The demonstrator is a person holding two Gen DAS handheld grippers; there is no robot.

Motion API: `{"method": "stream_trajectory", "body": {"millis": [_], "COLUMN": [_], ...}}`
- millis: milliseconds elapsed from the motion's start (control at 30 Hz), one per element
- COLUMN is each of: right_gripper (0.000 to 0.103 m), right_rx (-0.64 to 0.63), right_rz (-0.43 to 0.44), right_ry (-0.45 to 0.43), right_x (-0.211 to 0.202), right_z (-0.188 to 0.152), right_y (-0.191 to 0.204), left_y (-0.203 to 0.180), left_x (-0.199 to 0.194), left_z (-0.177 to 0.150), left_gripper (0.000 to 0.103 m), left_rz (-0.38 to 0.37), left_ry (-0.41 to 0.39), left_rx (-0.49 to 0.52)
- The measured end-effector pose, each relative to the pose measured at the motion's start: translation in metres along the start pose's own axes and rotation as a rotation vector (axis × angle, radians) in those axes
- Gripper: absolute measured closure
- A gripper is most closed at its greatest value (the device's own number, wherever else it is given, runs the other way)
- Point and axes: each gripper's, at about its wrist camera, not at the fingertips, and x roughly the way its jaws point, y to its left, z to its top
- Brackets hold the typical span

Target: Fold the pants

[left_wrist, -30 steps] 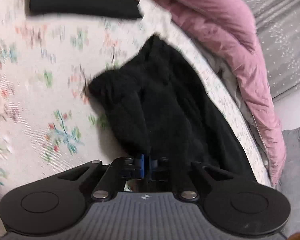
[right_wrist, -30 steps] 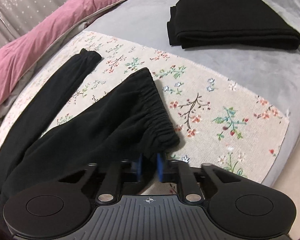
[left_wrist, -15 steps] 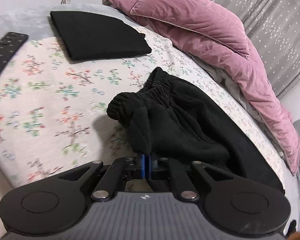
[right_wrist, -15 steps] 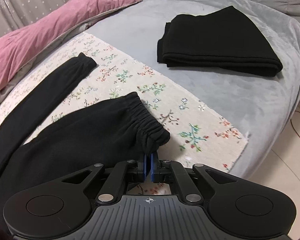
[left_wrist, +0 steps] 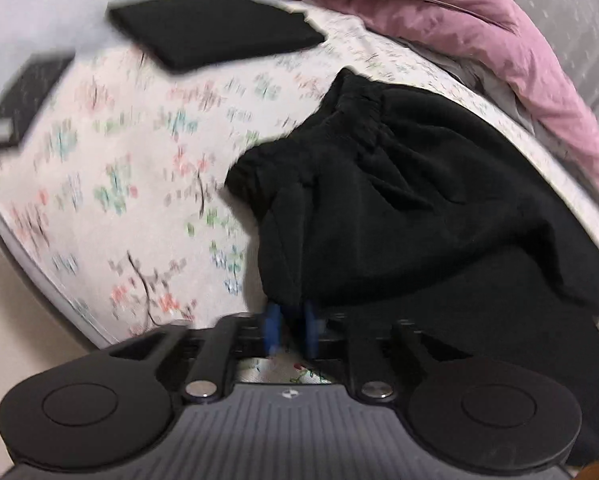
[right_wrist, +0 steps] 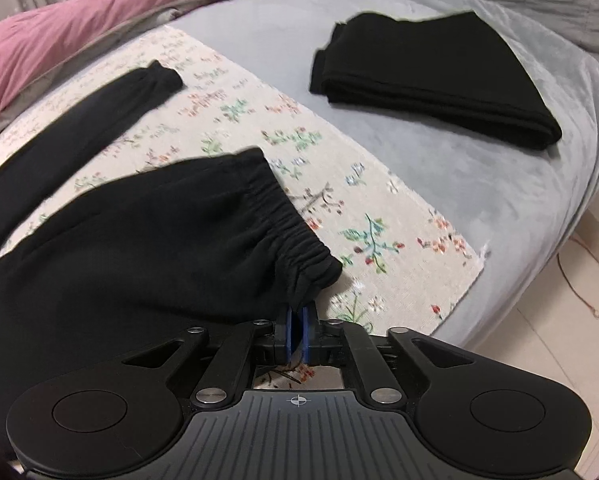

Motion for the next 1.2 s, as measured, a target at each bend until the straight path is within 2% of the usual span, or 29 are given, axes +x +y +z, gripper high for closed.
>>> {"method": "stream_trajectory", "body": {"millis": [33,67,100,133,200,367,467,633,767,867,1000,1067,1200], "right_gripper": [0.085,0.081,0.069,0.054,0.042,0.042,0.042,0.042,0.042,0.042,0.043,0.042,0.042], "right_rx": [-0.013,-0.032,-0.05,-0.067,-0.069,-0.009,-0.011,0.011,0.027,0.029,0.023,0.032,-0.021], "right_rz": [0.0,-0.005,-0.018,-0.026,-0.01,0.119,0.143,0.208,0.256,0.263,0.227,0.218,0.296], "right_ry": [-0.013,-0.03,-0.053,-0.078,-0.122,-0.139,-0.144,-0.158,-0.162,-0.138,-0.079,-0.072,-0.075], "right_x": [-0.005,-0.01,-0.016,-0.021,-0.031,-0.028,-0.014,0.021,0.057,0.095,0.145,0.159,0.169], "right_z": [0.002,0.004,0.006,0.01,0.02,0.053,0.074,0.12,0.153,0.176,0.202,0.213,0.237], "right_y": [0.001,0.003,0.005,0.006,0.008,0.012,0.028,0.058,0.083,0.098,0.103,0.1,0.103], "left_y": [-0.006,-0.01,-0.015,-0.018,-0.033,-0.083,-0.126,-0.208,-0.268,-0.302,-0.338,-0.362,-0.394], "left_x": [-0.006,-0.012,-0.02,-0.026,-0.036,-0.04,-0.027,0.001,0.036,0.065,0.103,0.127,0.172], "left_z": [0.002,0.003,0.002,0.0,0.001,0.004,0.012,0.027,0.048,0.069,0.11,0.126,0.145], "left_gripper": [0.026,0.018,0.009,0.009,0.007,0.0,0.0,0.0,0.0,0.0,0.0,0.0,0.0], "left_rz": [0.03,0.046,0.051,0.044,0.021,-0.085,-0.171,-0.261,-0.272,-0.267,-0.34,-0.353,-0.315], "left_ry": [-0.023,-0.05,-0.089,-0.12,-0.151,-0.191,-0.161,-0.134,-0.154,-0.155,-0.111,-0.098,-0.084], "left_rx": [0.04,0.069,0.101,0.129,0.188,0.301,0.382,0.526,0.63,0.667,0.714,0.776,0.9]}}
